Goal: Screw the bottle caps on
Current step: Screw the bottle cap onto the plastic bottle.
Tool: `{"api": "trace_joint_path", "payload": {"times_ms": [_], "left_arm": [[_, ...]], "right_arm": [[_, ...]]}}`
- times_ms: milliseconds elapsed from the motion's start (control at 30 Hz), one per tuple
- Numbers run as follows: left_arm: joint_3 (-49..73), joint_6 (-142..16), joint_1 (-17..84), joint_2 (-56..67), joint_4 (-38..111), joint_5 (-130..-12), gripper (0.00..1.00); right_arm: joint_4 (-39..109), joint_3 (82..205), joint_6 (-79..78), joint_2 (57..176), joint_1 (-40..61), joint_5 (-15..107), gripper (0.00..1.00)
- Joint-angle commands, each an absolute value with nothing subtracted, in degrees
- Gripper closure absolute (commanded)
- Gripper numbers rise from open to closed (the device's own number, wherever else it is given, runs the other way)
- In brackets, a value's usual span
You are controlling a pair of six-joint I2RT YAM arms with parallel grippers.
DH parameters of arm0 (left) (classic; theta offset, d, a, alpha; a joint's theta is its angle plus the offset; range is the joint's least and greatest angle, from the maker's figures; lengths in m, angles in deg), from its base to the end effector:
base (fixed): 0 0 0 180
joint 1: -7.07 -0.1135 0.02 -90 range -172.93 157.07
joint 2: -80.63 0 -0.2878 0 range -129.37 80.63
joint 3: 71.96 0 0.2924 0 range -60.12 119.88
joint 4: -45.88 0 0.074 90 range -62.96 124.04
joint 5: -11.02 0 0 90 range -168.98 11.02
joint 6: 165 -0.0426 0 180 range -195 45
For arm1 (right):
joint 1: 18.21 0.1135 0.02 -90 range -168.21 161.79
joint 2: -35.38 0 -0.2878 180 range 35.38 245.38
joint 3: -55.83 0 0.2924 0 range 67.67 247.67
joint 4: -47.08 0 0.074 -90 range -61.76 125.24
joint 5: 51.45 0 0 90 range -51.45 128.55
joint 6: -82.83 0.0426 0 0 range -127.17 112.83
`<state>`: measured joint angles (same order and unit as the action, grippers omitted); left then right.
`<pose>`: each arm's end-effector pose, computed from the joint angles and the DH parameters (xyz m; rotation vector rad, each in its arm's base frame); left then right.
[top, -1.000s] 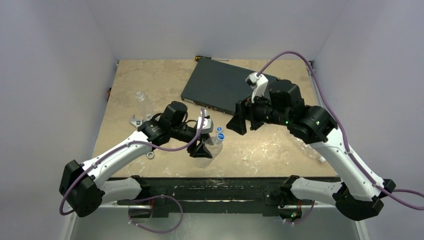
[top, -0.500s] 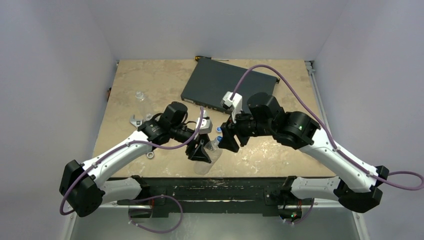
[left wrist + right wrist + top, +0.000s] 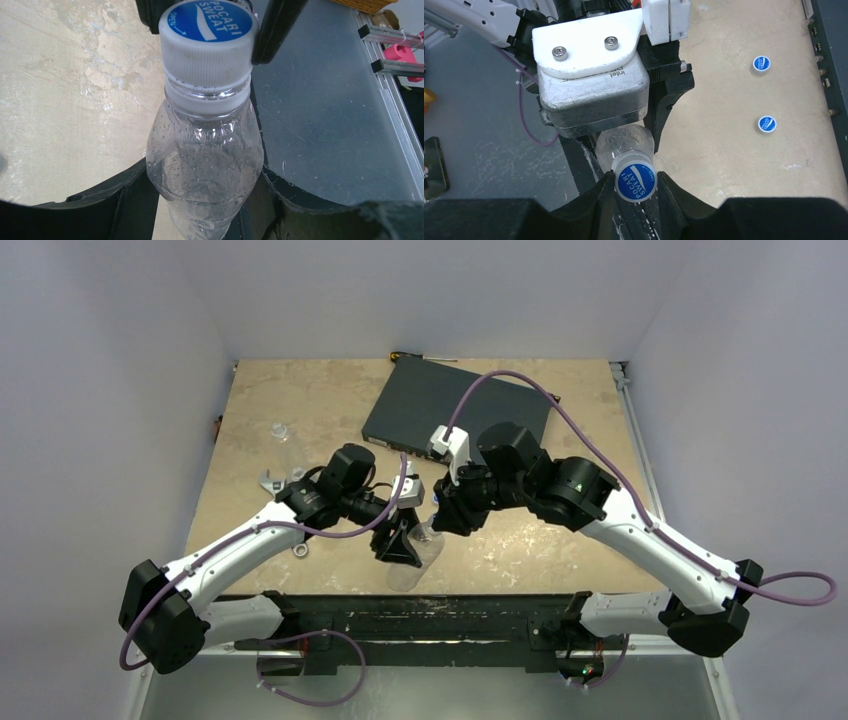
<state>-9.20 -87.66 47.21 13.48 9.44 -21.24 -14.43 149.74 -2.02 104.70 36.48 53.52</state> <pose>0.1855 -0.2035 0.2931 1.4542 1.6992 -1.3971 0.1507 0.2318 0.4353 -1.1125 2.0469 0.8438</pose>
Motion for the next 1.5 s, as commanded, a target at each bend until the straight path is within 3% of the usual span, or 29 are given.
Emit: {"api": "trace_joint_path", "payload": {"times_ms": [0, 233, 633, 967, 1200, 1467], "left_arm": [[-7.9, -87.5, 46.8, 15.0, 10.1, -20.4, 0.87], [-7.5, -85.1, 46.8, 20.0, 15.4, -30.1, 0.87], [-11.0, -83.1, 47.6, 28.4, 36.9, -62.1, 0.88], [-15.5, -93.6, 59.5, 26.9, 53.7, -86.0, 0.91], [-18.5, -97.0, 61.5, 25.2, 59.2, -88.9, 0.91], [-19.1, -97.5, 61.8, 25.2, 55.8, -88.5, 0.92]], "right_arm": [[-13.4, 152.0, -2.9, 104.9, 36.6, 54.4, 0.70], [-15.7, 149.8, 2.5, 106.0, 36.6, 50.9, 0.90], [-20.8, 148.9, 24.8, 113.2, 33.5, 44.2, 0.95], [-14.5, 140.3, 36.6, 120.0, 29.2, 49.3, 1.00], [-7.1, 138.9, 44.0, 121.9, 27.4, 60.5, 1.00], [-6.2, 140.8, 52.6, 121.4, 26.4, 60.6, 0.94]]}}
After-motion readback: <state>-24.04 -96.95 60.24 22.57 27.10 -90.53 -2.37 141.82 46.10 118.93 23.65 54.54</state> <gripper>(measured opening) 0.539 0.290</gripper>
